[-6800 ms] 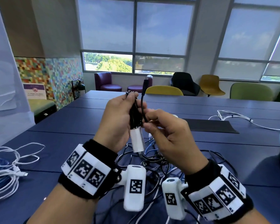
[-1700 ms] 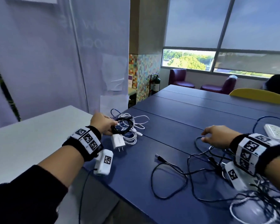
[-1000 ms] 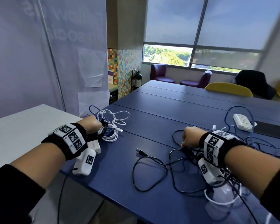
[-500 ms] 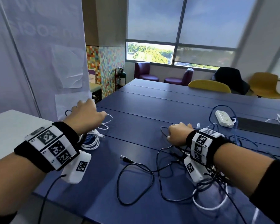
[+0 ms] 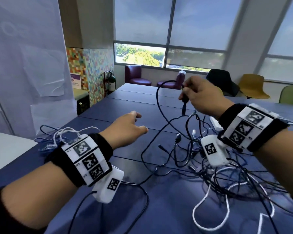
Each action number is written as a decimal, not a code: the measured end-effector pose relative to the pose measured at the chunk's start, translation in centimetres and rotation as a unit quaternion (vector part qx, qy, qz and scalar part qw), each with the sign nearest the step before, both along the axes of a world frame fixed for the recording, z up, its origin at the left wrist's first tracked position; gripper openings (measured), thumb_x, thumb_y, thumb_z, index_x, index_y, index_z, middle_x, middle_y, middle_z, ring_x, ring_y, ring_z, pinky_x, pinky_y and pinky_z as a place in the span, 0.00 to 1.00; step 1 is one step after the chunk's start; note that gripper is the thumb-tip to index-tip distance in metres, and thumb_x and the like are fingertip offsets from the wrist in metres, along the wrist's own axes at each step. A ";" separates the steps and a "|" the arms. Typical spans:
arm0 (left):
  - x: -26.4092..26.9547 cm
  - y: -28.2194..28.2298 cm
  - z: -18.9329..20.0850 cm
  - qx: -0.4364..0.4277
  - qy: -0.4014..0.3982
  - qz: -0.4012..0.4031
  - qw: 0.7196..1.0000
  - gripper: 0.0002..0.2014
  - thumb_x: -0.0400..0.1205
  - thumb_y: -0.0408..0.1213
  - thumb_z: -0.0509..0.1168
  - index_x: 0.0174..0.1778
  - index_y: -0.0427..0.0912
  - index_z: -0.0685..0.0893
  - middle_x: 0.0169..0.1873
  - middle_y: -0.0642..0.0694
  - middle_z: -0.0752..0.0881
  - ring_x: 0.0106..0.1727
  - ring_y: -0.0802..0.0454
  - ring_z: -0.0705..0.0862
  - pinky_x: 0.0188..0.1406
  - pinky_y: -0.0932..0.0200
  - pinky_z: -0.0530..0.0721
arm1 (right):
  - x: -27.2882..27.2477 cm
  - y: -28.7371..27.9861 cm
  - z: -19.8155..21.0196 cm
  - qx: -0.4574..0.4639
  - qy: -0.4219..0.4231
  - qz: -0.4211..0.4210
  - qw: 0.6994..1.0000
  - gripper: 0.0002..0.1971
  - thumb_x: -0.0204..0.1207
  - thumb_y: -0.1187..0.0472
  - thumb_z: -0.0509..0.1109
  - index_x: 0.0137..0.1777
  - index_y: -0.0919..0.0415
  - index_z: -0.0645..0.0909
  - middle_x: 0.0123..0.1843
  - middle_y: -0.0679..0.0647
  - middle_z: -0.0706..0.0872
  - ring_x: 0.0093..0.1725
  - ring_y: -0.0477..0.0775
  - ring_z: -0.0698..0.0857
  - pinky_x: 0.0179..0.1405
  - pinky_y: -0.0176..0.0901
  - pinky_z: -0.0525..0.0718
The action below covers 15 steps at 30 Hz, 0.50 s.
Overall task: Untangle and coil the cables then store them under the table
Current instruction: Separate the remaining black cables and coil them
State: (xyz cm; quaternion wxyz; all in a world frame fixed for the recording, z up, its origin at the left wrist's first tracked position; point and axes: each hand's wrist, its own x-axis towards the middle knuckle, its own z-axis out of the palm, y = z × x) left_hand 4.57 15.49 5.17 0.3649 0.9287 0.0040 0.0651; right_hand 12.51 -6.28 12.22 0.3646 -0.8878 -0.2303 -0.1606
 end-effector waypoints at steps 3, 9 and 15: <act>0.1 -1.7 -0.3 -0.037 -0.020 -0.036 0.998 0.28 0.80 0.51 0.69 0.76 0.47 0.72 0.68 0.49 0.79 0.63 0.51 0.79 0.61 0.57 0.77 | -0.3 -0.6 1.2 0.071 -0.010 0.021 0.997 0.07 0.86 0.63 0.61 0.48 0.51 0.77 0.40 0.47 0.91 0.42 0.61 0.86 0.52 0.61 0.86; 0.6 -4.5 0.3 -0.119 -0.083 -0.057 0.988 0.27 0.80 0.51 0.69 0.75 0.52 0.73 0.65 0.49 0.81 0.62 0.50 0.83 0.62 0.51 0.81 | -1.1 -0.9 2.6 0.061 -0.048 0.018 0.997 0.05 0.85 0.64 0.61 0.49 0.56 0.78 0.34 0.54 0.82 0.34 0.53 0.82 0.42 0.53 0.86; 2.7 -6.5 1.1 -0.176 -0.130 -0.035 0.975 0.20 0.82 0.48 0.67 0.70 0.48 0.77 0.54 0.48 0.82 0.46 0.52 0.82 0.41 0.59 0.81 | -2.5 -1.0 6.5 0.108 -0.086 0.047 0.989 0.09 0.86 0.66 0.59 0.46 0.55 0.77 0.31 0.51 0.76 0.26 0.47 0.72 0.20 0.33 0.70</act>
